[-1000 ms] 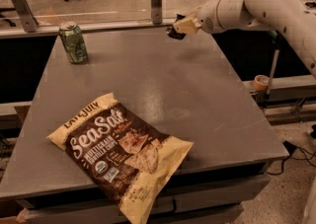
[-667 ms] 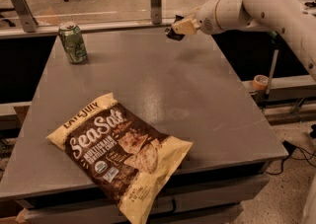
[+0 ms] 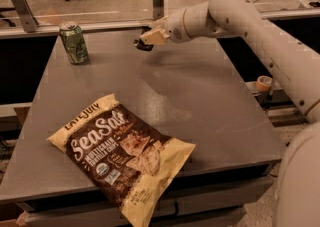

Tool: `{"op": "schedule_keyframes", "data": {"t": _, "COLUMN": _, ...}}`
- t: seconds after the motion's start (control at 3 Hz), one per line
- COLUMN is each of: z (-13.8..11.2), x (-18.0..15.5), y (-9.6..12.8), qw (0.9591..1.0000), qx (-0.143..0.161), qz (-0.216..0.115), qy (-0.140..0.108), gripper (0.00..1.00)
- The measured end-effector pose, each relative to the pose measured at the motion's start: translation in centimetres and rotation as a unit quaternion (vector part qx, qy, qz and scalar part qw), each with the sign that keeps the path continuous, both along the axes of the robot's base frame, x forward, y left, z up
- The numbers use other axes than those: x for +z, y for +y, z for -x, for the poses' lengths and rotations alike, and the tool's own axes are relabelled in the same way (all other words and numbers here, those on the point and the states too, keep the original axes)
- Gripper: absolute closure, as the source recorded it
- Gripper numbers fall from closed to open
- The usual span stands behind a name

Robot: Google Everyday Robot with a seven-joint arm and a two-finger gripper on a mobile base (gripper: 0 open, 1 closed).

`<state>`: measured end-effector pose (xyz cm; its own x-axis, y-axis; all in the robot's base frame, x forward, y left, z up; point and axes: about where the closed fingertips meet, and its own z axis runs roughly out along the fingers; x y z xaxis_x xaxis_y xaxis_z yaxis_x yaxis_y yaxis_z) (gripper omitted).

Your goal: Move rxbar chocolate near green can

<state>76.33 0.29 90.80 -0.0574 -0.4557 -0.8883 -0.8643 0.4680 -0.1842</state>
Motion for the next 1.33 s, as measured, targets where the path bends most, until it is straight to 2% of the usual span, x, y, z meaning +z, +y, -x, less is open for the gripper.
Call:
{"op": "schedule_keyframes", "data": {"t": 0.33, "z": 0.6, "x": -0.9, "y": 5.0, "qw": 0.9983, "qx": 0.058, "qz": -0.002, "qy": 0.001, "gripper": 1.0}}
{"op": "schedule_keyframes", "data": {"t": 0.67, "z": 0.8, "x": -1.9, "y": 8.8, "qw": 0.9955, "qx": 0.094, "qz": -0.007, "qy": 0.008, "gripper": 1.0}}
{"op": "schedule_keyframes", "data": {"t": 1.0, "z": 1.1, "x": -2.8, "y": 12.1, "qw": 0.9927, "qx": 0.118, "qz": -0.017, "qy": 0.016, "gripper": 1.0}}
{"op": "schedule_keyframes", "data": {"t": 1.33, "z": 1.4, "x": -3.5, "y": 14.8, "qw": 0.991, "qx": 0.13, "qz": -0.024, "qy": 0.025, "gripper": 0.82}}
